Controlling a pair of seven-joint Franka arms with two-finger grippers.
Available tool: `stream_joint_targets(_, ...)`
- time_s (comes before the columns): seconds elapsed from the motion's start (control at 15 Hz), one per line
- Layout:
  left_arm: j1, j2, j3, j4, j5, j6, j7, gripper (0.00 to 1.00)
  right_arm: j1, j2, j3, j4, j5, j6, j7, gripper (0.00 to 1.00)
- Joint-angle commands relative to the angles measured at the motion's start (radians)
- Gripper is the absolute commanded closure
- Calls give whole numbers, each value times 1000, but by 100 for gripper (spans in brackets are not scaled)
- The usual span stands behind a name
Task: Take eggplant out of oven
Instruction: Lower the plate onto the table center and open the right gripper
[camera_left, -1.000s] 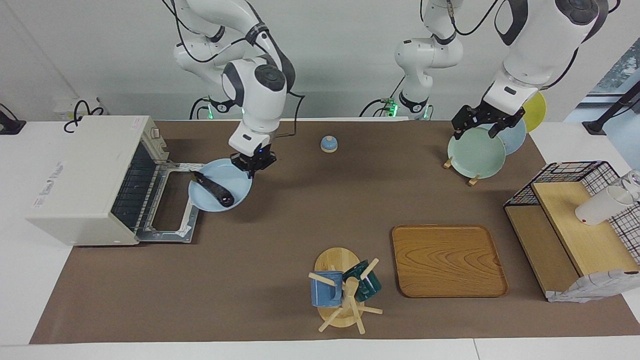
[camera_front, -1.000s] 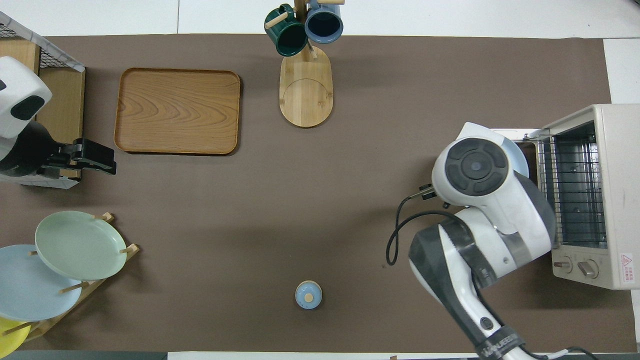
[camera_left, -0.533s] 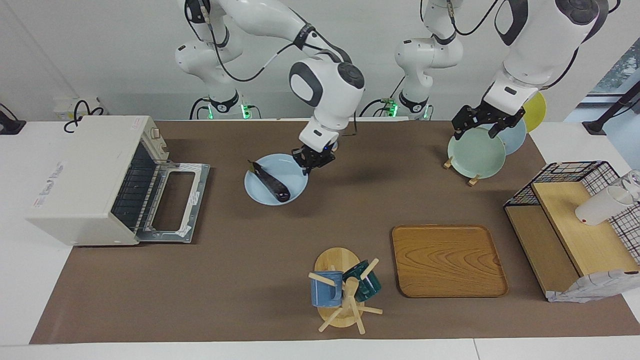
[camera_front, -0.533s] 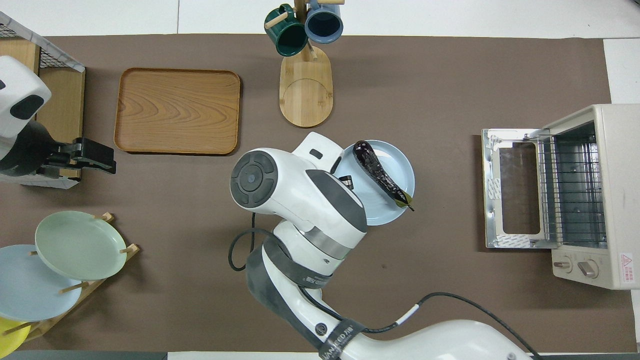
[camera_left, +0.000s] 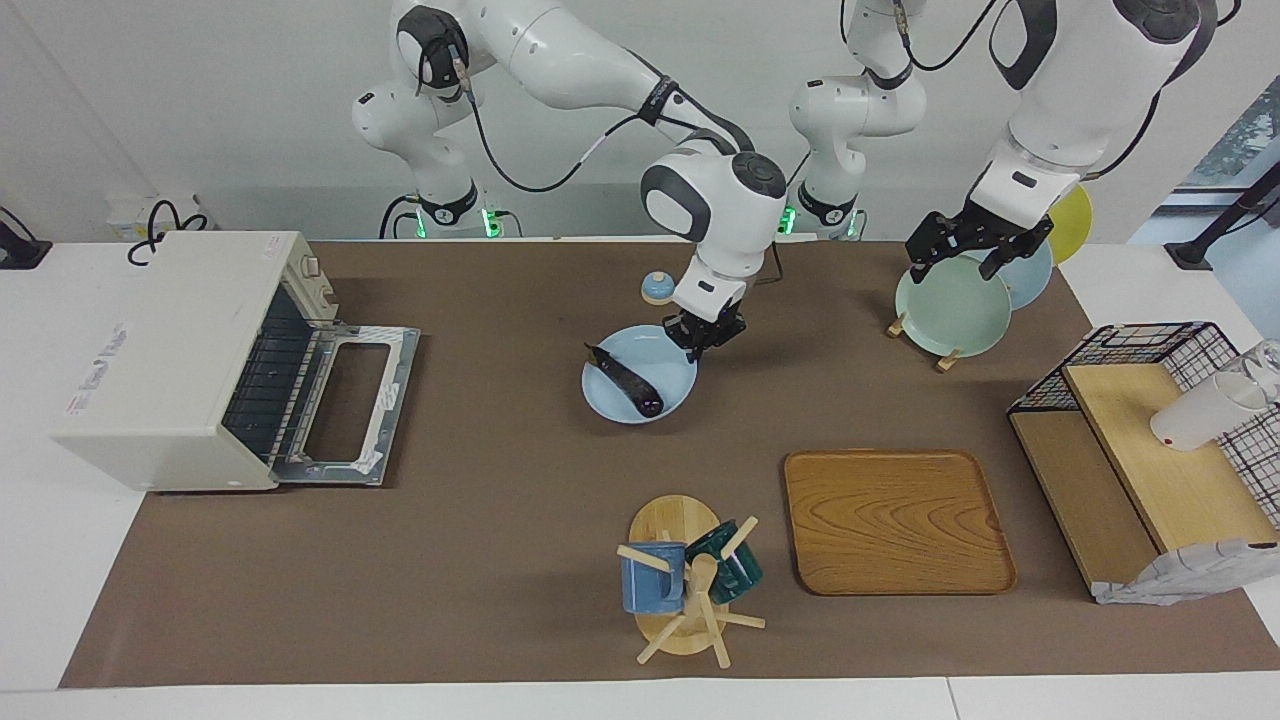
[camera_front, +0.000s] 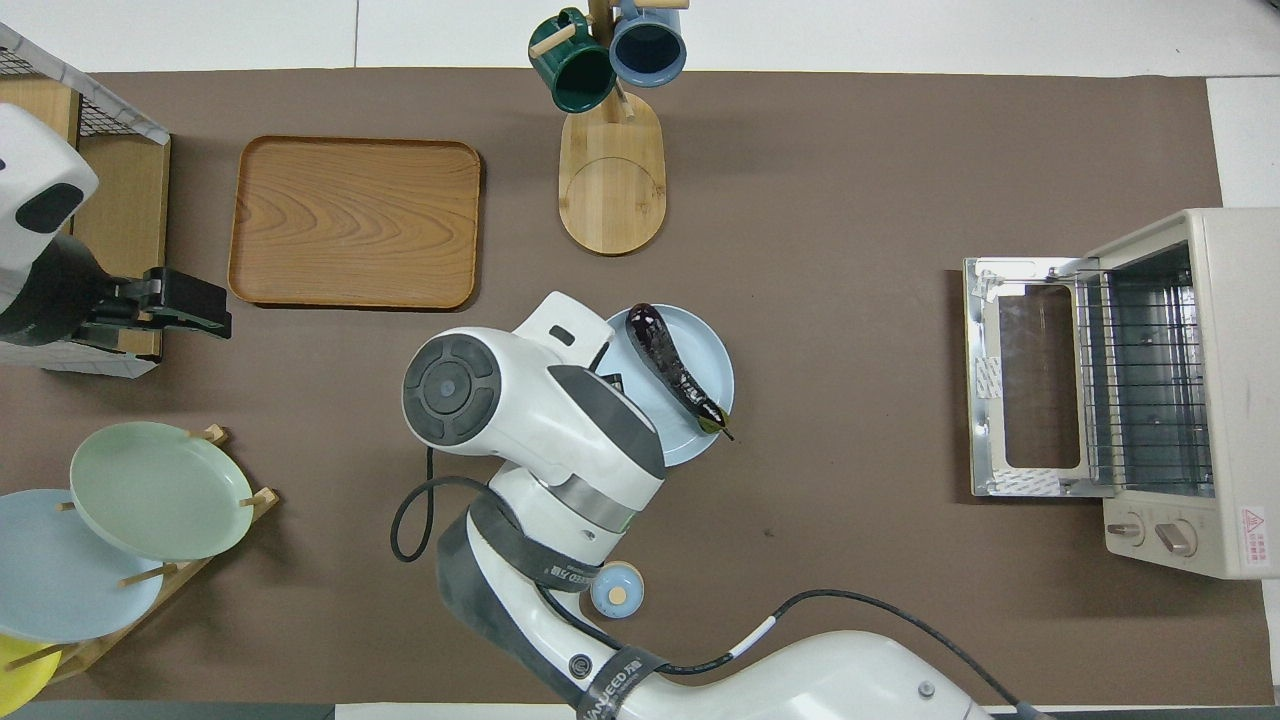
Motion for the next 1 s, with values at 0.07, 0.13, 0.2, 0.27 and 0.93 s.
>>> stream_joint_targets(0.07,9,-6,-5,-7,10,23,-4,0,-3,10,2,-25,-4,57,13,100)
stream_joint_targets(0.13,11,-8,-5,-8,10,21,-4,0,1,10,2,-25,-5,59,14,100)
stream_joint_targets(0.2,11,-6,-3,-7,10,21,-5,0,3,10,1,-24,-7,56,14,88)
stream_joint_targets(0.27,11,-8,-3,-7,10,23,-4,0,0,9,1,-19,-14,47,14,81)
stream_joint_targets(0.93,25,-6,-5,-10,-12,44,-72,0,-196,-181,-9,-96,-82,-202,-35,99)
